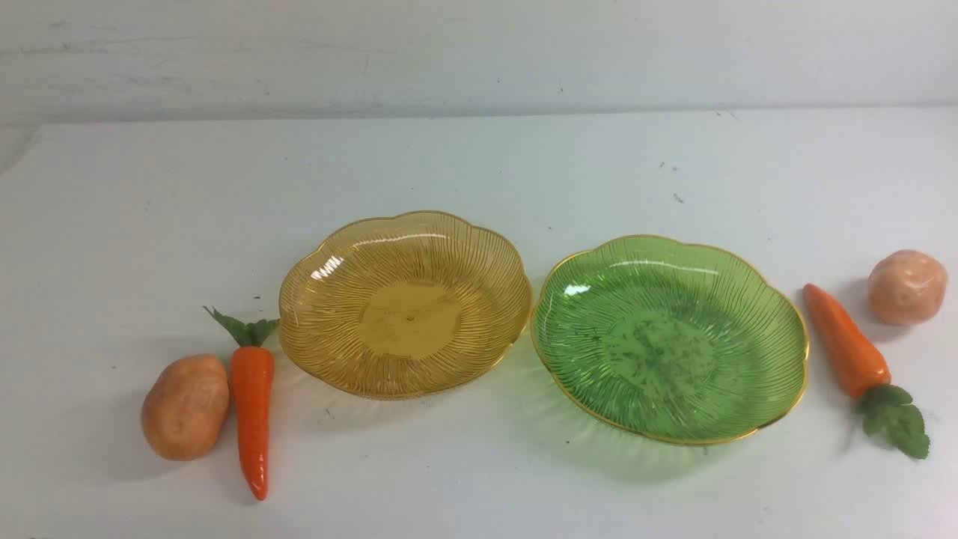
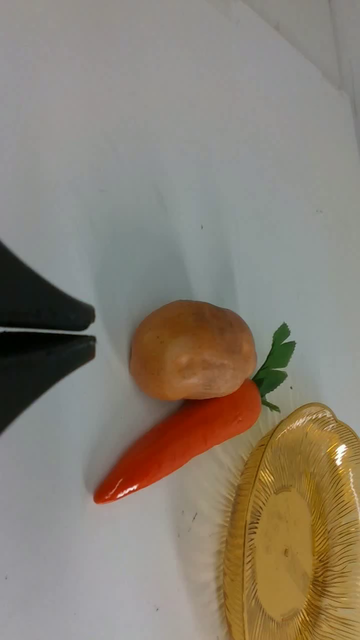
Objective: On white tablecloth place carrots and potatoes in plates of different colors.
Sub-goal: 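Put the potatoes from the left side into the left plate with the left gripper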
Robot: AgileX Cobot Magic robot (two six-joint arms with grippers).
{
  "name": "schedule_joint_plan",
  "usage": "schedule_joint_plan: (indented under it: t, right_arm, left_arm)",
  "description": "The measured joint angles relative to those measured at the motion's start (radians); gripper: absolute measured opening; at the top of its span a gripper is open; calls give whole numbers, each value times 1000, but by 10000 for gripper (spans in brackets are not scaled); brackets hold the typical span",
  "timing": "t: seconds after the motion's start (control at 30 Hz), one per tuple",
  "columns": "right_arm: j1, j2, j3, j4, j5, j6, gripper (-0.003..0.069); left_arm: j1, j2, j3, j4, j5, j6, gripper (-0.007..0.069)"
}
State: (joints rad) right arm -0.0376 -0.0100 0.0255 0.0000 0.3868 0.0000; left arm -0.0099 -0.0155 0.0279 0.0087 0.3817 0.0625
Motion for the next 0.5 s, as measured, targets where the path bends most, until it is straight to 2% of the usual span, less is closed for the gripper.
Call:
schedule_joint_plan:
  t: [0.5]
  right_arm:
    - [0, 0, 0, 0, 0, 0, -15]
  left_arm:
    - [0, 0, 0, 12, 0, 0, -3]
